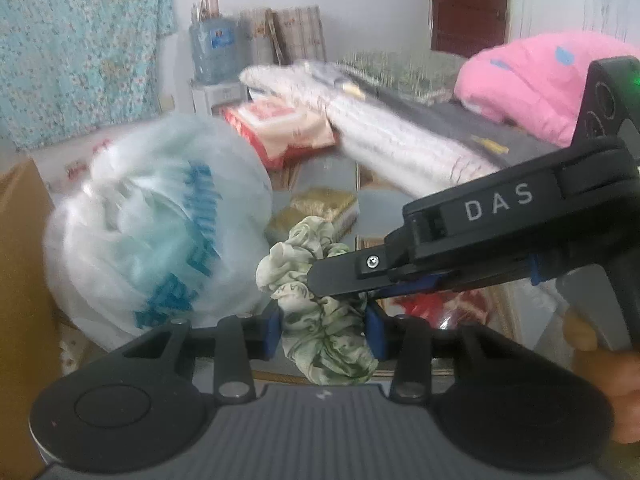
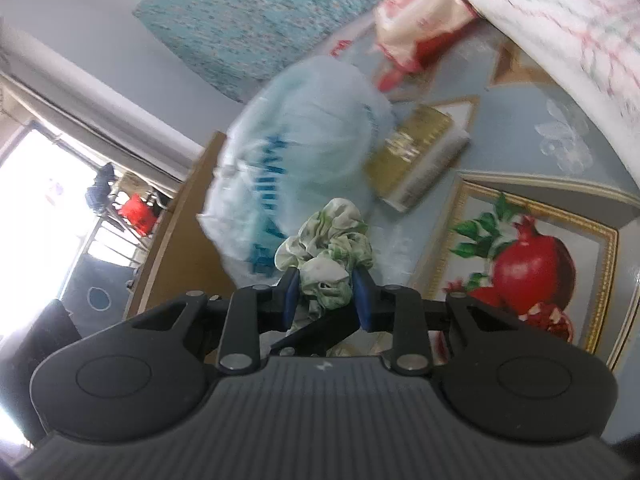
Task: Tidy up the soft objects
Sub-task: 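Lift the scrunchie and carry it into the cardboard box with the right tool, then open the right tool to release the scrunchie into the box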
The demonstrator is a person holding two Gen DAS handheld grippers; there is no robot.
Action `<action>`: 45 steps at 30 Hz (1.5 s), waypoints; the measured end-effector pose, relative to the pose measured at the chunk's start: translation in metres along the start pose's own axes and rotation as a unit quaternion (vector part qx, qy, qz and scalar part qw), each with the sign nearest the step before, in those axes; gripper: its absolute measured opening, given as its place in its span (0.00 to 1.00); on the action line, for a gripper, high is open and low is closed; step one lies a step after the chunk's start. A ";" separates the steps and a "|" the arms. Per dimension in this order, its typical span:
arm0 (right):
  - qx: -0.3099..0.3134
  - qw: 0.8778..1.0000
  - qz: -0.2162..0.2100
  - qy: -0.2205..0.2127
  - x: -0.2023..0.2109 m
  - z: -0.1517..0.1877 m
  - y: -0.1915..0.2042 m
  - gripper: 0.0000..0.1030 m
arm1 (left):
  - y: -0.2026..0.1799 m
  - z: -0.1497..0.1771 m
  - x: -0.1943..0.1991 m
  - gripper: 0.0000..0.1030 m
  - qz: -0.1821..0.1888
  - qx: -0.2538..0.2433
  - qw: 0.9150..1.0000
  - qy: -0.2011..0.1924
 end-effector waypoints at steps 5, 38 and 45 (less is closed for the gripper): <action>0.032 0.998 -0.049 -0.018 0.015 -0.012 0.050 0.28 | 0.007 -0.025 0.043 0.41 -0.019 -0.015 0.998 -0.053; 0.269 0.899 -0.118 0.324 -0.204 0.081 0.294 0.31 | 0.253 0.033 0.147 0.43 -0.157 0.190 0.968 0.051; 0.286 0.887 -0.082 0.353 -0.225 0.097 0.275 0.48 | 0.262 0.053 0.137 0.47 -0.145 0.200 0.966 0.080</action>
Point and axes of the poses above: each gripper's, at about its wrist camera, not at the fingertips, and x roughly against the way its jaws point, y to its left, z to its underside, the point moved 8 cm from there along -x, roughly the way its jaws point, and after that the axes turned 10 degrees about -y, right-handed, at the moved point
